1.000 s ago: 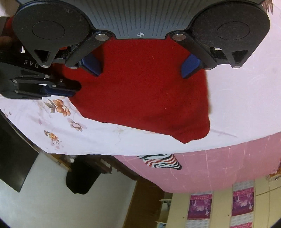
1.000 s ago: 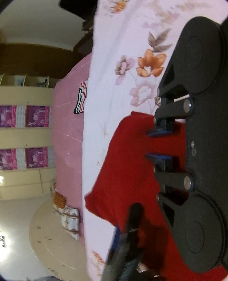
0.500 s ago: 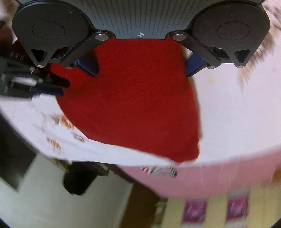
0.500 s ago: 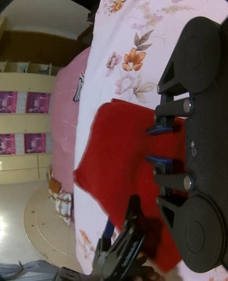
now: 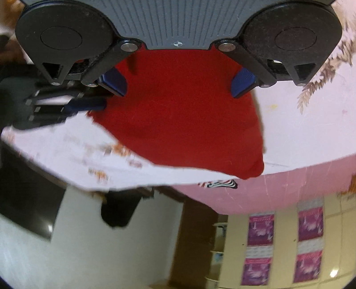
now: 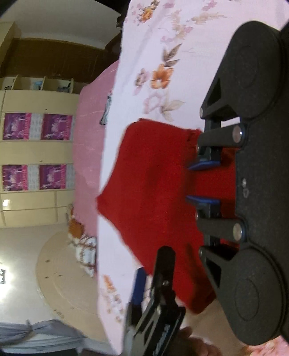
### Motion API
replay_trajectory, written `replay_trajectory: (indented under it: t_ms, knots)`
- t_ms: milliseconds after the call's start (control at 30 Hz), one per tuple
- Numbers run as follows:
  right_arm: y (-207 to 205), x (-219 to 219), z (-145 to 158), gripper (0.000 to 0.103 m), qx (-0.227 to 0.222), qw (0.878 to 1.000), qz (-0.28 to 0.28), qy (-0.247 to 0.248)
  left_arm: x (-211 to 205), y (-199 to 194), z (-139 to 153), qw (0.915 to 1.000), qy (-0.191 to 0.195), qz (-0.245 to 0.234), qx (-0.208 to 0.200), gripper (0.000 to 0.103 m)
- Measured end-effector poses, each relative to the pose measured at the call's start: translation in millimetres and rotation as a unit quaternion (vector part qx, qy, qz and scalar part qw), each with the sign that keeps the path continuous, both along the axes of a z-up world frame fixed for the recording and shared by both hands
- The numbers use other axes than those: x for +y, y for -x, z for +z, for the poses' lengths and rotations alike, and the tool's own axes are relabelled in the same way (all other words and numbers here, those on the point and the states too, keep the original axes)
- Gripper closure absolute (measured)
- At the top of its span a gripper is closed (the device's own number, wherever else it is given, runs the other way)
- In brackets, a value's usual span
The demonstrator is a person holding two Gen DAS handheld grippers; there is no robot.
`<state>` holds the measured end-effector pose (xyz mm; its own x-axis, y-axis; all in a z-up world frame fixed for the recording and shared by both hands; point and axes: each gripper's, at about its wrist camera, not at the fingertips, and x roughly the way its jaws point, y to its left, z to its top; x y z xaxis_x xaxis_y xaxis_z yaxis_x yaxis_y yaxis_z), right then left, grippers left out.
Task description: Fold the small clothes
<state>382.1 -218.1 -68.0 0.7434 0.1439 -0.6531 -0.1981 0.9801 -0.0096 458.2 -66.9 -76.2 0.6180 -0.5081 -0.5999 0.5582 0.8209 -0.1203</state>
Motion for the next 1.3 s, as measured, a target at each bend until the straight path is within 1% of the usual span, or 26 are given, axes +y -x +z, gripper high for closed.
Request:
replay_trajectory:
  t_ms: [33,67,133,200,233,267,333,367,400,467,533,600,633,700,767,900,1067,1233,1300]
  knots:
    - [-1.1,-0.5,-4.3,0.078,0.002,1.0,-0.003,-0.004,-2.7,0.5,1.4,0.9998,-0.02,0.003,-0.01,0.005]
    - [-2.1,-1.1,-7.5,0.078,0.003,1.0,-0.006,-0.004,-2.4,3.9,7.5,0.9994,-0.026,0.01,-0.021,0.005]
    - [2.9,0.7,-3.7,0.078,0.001,1.0,-0.013,-0.005,10.4,19.2,25.5,0.9991,0.011,0.011,-0.038,0.005]
    - [12.5,0.5,6.0,0.076,-0.014,1.0,-0.012,-0.01,14.4,30.0,33.6,0.999,0.019,0.008,-0.039,0.005]
    - [16.7,0.3,9.8,0.076,-0.02,1.0,-0.013,-0.01,12.7,32.9,32.1,0.9994,0.022,-0.005,-0.026,0.005]
    - [20.5,-0.5,12.0,0.076,-0.024,1.0,-0.014,-0.011,8.8,35.7,28.1,0.9996,0.016,-0.017,-0.016,0.005]
    - [28.8,-2.7,13.6,0.076,-0.022,0.999,-0.016,-0.017,-0.7,42.7,14.0,0.9992,-0.027,-0.028,-0.005,0.005]
    - [32.1,-3.5,12.6,0.075,-0.019,1.0,-0.015,-0.019,-1.7,45.8,7.5,0.9988,-0.042,-0.025,-0.004,0.005]
    - [35.5,-3.6,9.9,0.075,-0.014,1.0,-0.014,-0.017,0.2,49.9,1.8,0.9986,-0.047,-0.024,-0.001,0.005]
    - [39.8,-1.6,-2.4,0.075,0.002,1.0,-0.008,0.005,5.6,55.3,-5.8,0.9984,-0.053,-0.02,0.002,0.005]
    - [43.6,0.2,-8.8,0.075,-0.001,1.0,-0.004,0.015,9.7,59.3,-10.0,0.9978,-0.064,-0.013,0.006,0.005]
    - [43.9,1.0,-9.0,0.075,-0.002,1.0,-0.006,0.015,15.4,58.8,-15.3,0.9973,-0.069,-0.004,0.024,0.005]
    - [43.3,1.4,-8.0,0.075,-0.001,1.0,-0.007,0.016,19.1,60.5,-17.2,0.9973,-0.067,0.002,0.031,0.005]
    - [44.6,3.1,-1.5,0.073,-0.007,1.0,-0.015,0.016,27.6,67.6,-9.8,0.9983,-0.052,0.01,0.024,0.005]
    - [51.6,4.3,6.7,0.065,-0.028,0.999,-0.016,0.011,31.4,73.3,3.8,0.9992,-0.033,0.019,0.01,0.005]
    - [54.0,3.2,12.5,0.065,-0.041,0.999,-0.019,0.001,30.3,71.7,20.5,0.9995,-0.006,0.03,-0.008,0.005]
    - [50.1,5.7,10.6,0.069,-0.03,0.999,-0.013,-0.007,19.6,61.4,15.7,0.999,-0.023,0.039,-0.001,0.005]
    - [51.0,3.9,9.3,0.069,-0.028,0.999,-0.014,-0.016,20.2,59.4,15.5,0.9987,-0.014,0.049,-0.003,0.005]
    - [49.8,3.0,6.9,0.07,-0.025,0.999,-0.015,-0.014,20.2,55.7,12.9,0.998,-0.017,0.06,0.002,0.005]
